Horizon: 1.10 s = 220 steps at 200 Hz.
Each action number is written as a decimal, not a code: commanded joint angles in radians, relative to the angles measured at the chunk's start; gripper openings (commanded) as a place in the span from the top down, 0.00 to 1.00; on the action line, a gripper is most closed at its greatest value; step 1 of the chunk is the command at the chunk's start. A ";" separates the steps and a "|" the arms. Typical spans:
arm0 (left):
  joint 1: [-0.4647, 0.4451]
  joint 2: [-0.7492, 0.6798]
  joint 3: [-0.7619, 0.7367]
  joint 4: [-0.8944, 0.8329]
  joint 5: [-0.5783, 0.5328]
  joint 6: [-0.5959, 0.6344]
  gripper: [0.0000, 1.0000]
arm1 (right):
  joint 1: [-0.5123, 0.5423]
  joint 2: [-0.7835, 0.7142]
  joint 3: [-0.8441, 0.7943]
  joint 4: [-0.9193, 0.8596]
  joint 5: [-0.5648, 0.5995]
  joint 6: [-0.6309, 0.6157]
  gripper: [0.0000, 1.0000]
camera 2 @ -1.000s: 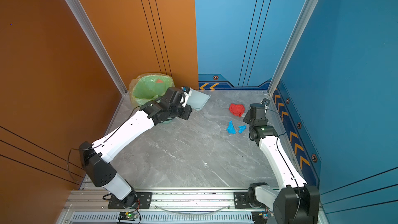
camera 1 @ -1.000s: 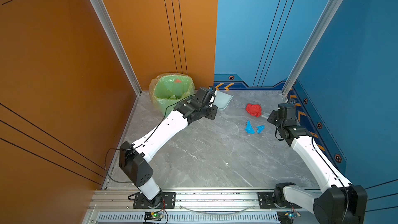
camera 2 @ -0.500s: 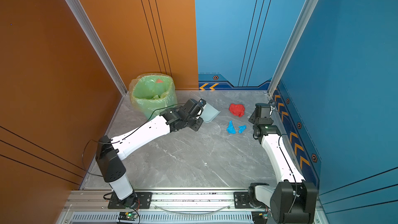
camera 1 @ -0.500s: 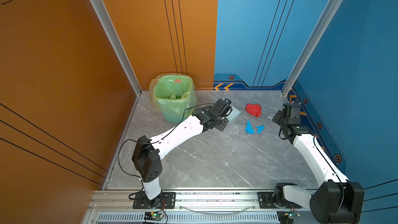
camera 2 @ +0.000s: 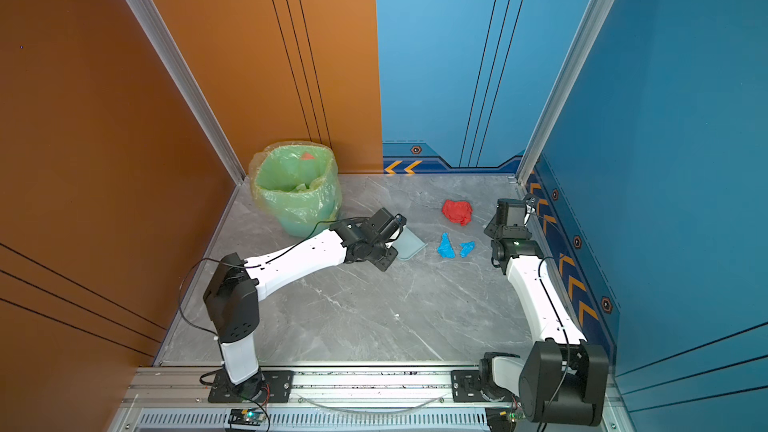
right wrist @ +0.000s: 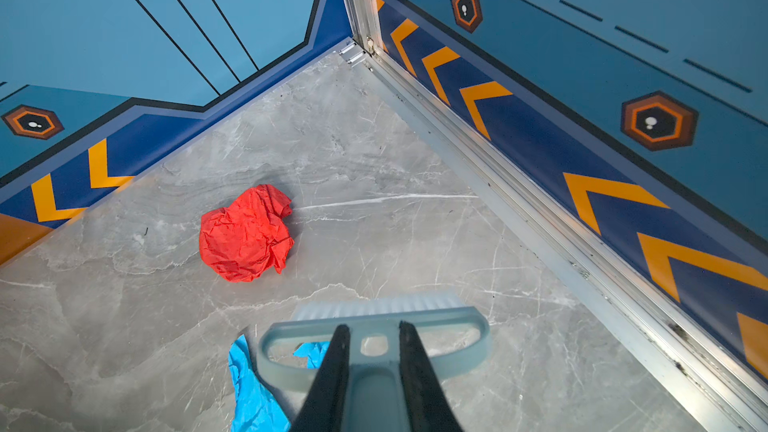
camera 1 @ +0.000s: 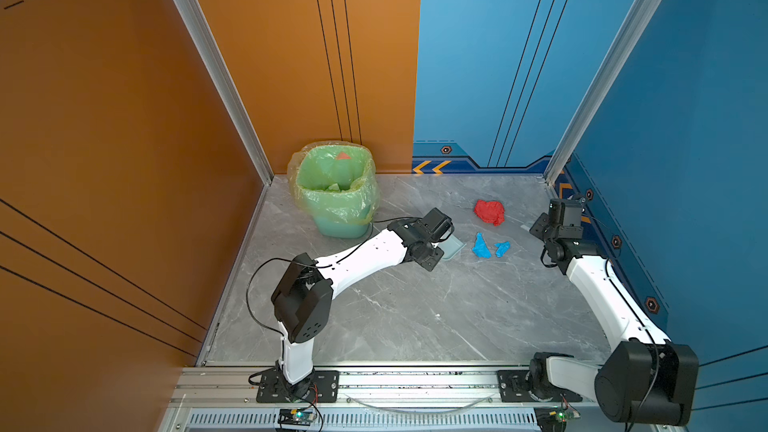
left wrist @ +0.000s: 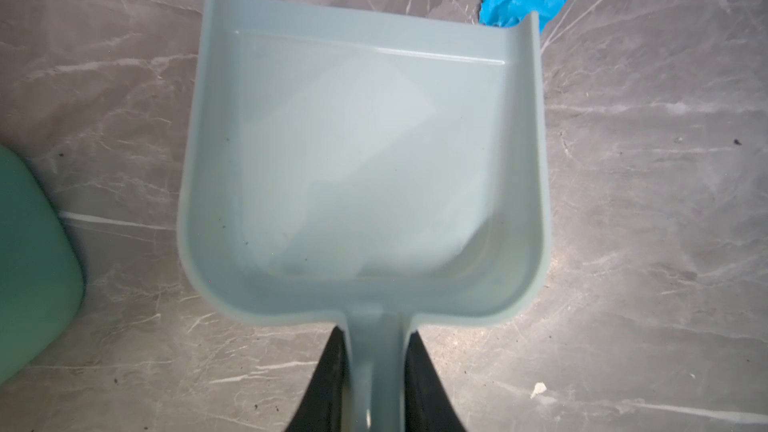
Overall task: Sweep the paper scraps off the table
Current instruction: 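Lower the empty dustpan near blue scraps with left gripper while right brush moves past, then bring the right brush down behind the blue scraps, facing the dustpan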
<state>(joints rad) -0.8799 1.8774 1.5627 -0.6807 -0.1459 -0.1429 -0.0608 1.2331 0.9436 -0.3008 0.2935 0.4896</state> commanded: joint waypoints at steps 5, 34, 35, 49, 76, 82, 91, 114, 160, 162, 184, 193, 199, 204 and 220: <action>-0.022 0.019 -0.037 0.007 0.048 -0.010 1.00 | -0.014 0.018 -0.007 0.039 0.025 0.070 1.00; -0.037 0.040 -0.059 0.035 0.060 -0.027 1.00 | -0.014 0.033 -0.022 0.062 0.022 0.113 1.00; -0.037 0.041 -0.059 0.036 0.060 -0.027 1.00 | -0.014 0.034 -0.021 0.062 0.023 0.114 1.00; -0.043 0.048 -0.068 0.051 0.066 -0.030 1.00 | -0.013 0.045 -0.014 0.057 0.021 0.119 1.00; -0.044 0.065 -0.098 0.103 0.103 -0.045 1.00 | -0.014 0.070 -0.002 0.045 0.028 0.133 1.00; -0.044 0.069 -0.101 0.114 0.114 -0.046 1.00 | -0.014 0.075 0.001 0.038 0.034 0.140 1.00; -0.045 0.079 -0.102 0.119 0.122 -0.047 1.00 | -0.013 0.083 0.004 0.035 0.033 0.139 1.00; -0.048 0.100 -0.093 0.119 0.132 -0.047 1.00 | -0.010 0.106 0.013 0.029 0.041 0.148 1.00; -0.057 0.128 -0.080 0.126 0.143 -0.034 1.00 | 0.022 0.168 0.036 0.012 0.076 0.152 1.00; -0.057 0.129 -0.081 0.126 0.143 -0.034 1.00 | 0.023 0.171 0.039 0.012 0.078 0.153 1.00; -0.061 0.138 -0.086 0.148 0.150 -0.037 1.00 | 0.044 0.206 0.053 0.008 0.100 0.156 1.00; -0.062 0.143 -0.084 0.154 0.156 -0.037 1.00 | 0.053 0.221 0.056 0.008 0.108 0.161 1.00; -0.062 0.147 -0.083 0.156 0.160 -0.037 1.00 | 0.057 0.231 0.061 0.008 0.111 0.163 1.00; -0.063 0.151 -0.080 0.157 0.161 -0.037 1.00 | 0.060 0.239 0.065 0.007 0.114 0.164 1.00; -0.065 0.162 -0.072 0.159 0.164 -0.038 1.00 | 0.071 0.266 0.074 0.007 0.117 0.174 1.00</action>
<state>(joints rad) -0.9337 2.0075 1.4746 -0.5331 -0.0082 -0.1802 -0.0063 1.4658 0.9791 -0.2707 0.3641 0.6342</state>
